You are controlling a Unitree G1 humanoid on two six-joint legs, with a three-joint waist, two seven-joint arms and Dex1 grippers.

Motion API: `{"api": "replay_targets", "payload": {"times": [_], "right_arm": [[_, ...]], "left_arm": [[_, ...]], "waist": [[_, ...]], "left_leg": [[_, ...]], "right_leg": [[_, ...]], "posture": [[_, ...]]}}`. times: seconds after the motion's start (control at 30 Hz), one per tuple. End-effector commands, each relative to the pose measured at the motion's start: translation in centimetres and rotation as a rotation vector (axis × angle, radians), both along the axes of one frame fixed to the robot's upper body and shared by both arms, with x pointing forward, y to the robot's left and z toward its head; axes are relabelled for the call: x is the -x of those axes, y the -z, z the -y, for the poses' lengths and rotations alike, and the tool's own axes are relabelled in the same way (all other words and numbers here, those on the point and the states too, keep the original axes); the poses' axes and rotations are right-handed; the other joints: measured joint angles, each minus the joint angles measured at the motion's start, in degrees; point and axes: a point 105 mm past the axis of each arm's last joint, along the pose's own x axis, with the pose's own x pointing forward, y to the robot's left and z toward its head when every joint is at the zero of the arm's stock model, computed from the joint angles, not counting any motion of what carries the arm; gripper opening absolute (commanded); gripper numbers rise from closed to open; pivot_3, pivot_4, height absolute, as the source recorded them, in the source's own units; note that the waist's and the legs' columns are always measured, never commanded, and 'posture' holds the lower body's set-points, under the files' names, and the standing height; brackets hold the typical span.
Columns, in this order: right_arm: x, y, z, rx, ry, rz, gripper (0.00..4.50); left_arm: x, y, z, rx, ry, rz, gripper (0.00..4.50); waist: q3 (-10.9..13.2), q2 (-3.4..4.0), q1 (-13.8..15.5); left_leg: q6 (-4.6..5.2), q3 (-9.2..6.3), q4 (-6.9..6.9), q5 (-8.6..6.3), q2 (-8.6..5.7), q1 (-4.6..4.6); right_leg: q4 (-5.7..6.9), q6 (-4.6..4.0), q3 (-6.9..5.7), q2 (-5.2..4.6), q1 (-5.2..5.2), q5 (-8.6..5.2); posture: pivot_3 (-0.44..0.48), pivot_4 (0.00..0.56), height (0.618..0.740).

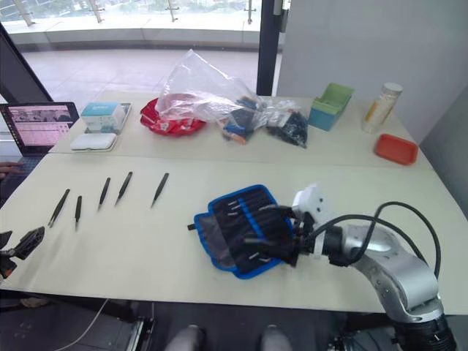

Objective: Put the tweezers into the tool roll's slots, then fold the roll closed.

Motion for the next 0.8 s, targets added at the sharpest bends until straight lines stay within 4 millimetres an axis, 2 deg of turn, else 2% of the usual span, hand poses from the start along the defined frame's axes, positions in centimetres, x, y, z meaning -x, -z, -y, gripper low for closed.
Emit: {"api": "replay_targets", "payload": {"times": [0.03,0.23,0.47,0.6,0.8], "right_arm": [[1.0,-1.2,-0.9,0.001,-0.084,0.030,4.50],[1.2,-2.2,-1.4,0.009,-0.097,0.066,4.50],[1.0,-2.4,-1.2,0.014,-0.052,0.082,4.50],[0.8,-2.2,-1.0,0.021,-0.026,0.079,4.50],[0.5,-1.9,-0.5,0.023,0.013,0.072,4.50]], "left_arm": [[-1.0,-0.7,-1.1,-0.050,-0.003,0.001,4.49],[-3.8,0.2,-1.7,-0.051,-0.004,-0.053,4.49],[-5.2,2.7,-1.9,-0.032,-0.040,-0.142,4.49],[-5.5,4.3,-1.5,-0.027,-0.048,-0.189,3.29],[-6.1,5.1,-0.9,-0.049,-0.032,-0.216,1.34]], "waist": [[0.0,-0.02,-0.2],[0.0,-0.02,-0.3],[0.0,-0.04,-0.4],[0.0,-0.03,-0.4],[0.0,0.00,-0.1]], "left_leg": [[0.00,0.00,0.00,0.00,0.00,0.02],[0.00,0.00,-0.01,0.00,0.00,0.00],[0.01,-0.01,-0.01,0.00,-0.01,0.00],[0.01,-0.01,0.00,-0.01,-0.05,0.06],[0.01,-0.02,0.05,0.00,-0.13,0.07]], "right_leg": [[0.02,0.00,-0.01,0.00,0.00,0.00],[0.07,0.00,-0.04,0.00,-0.06,0.00],[0.27,0.00,-0.06,0.01,-0.11,0.01],[0.49,0.00,-0.04,-0.03,-0.13,0.01],[0.56,0.01,-0.04,-0.10,-0.11,0.01]], "posture": [[0.000,0.150,0.740],[0.000,0.150,0.740],[0.000,0.150,0.740],[0.000,0.150,0.740],[0.000,0.150,0.740]]}}
